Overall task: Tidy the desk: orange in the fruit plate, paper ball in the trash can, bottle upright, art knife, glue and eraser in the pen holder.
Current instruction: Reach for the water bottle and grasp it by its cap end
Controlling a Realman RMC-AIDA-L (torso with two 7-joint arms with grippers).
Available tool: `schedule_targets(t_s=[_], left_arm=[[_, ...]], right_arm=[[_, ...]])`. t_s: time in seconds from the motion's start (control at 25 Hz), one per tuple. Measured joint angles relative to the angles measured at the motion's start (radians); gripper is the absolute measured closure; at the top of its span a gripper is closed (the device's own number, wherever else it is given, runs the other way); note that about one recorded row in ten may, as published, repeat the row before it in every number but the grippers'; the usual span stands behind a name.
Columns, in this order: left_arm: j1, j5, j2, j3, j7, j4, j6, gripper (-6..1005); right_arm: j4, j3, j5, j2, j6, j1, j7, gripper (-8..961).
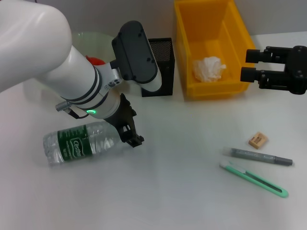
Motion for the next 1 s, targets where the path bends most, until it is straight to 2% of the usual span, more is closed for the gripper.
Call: schedule_targets(t_s=[1.0], left_arm=[[0.012, 0.013, 0.000, 0.012, -0.002, -0.012, -0.018, 310]], right_arm=[[0.000, -0.002, 0.000, 0.001, -0.001, 0.002, 0.000, 300]])
